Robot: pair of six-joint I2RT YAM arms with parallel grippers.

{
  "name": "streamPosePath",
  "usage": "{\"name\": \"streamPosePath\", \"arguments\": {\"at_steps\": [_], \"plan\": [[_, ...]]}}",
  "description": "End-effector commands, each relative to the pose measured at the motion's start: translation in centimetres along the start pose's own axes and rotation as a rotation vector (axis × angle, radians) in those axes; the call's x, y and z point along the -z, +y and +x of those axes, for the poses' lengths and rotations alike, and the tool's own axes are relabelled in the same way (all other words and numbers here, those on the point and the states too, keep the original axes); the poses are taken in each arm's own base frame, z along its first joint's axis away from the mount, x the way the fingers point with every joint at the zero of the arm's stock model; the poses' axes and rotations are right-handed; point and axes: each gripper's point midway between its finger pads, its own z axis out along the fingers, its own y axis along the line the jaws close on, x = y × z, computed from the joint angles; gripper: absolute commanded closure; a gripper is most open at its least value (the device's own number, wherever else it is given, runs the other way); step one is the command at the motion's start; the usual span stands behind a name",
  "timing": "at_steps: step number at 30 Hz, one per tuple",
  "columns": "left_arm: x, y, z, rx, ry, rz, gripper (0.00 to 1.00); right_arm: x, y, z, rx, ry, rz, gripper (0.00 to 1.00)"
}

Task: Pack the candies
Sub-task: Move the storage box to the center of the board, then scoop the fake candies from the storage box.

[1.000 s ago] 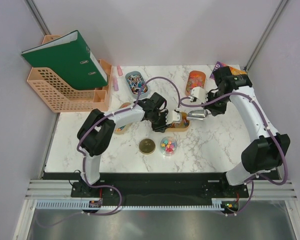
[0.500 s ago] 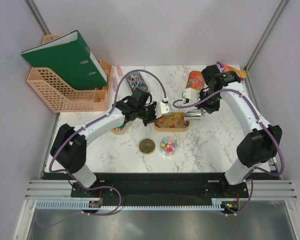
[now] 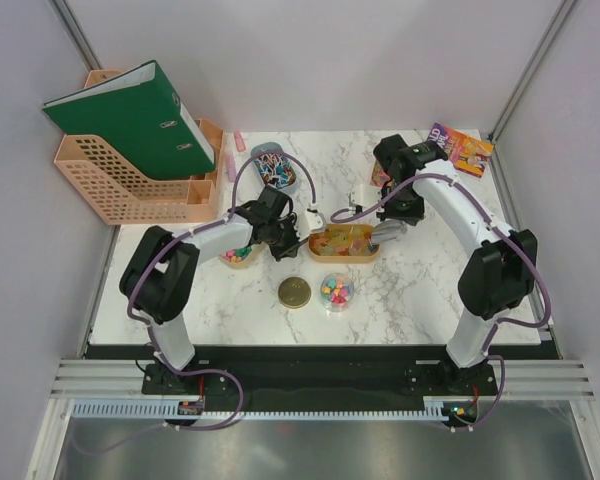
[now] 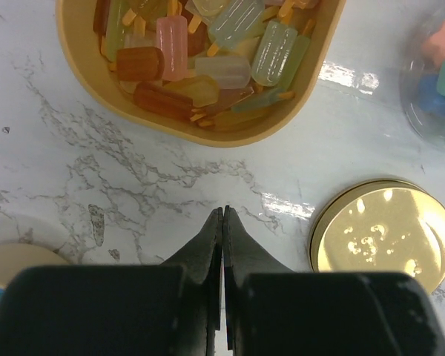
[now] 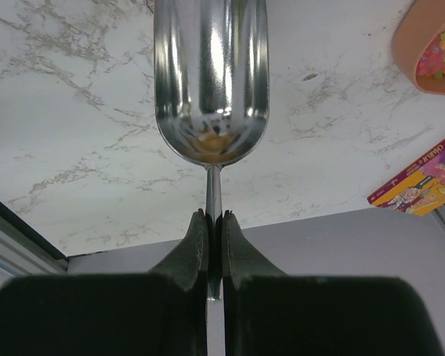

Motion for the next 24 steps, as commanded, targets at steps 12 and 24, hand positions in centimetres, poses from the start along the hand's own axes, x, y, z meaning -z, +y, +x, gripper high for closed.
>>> {"name": "streamPosePath", "arguments": {"at_steps": [12,24], "plan": [[-2.3,1.6,-3.0,0.095,-0.037,0.06,0.98,-0.1,0.3,0.2,0.055,0.214,-0.028,1.0],[-2.4,-0.2,-3.1,0.279,-0.039,0.232,0.98,-1.5,-0.2,-1.3,0.153,0.285,-0.036,1.0]]}}
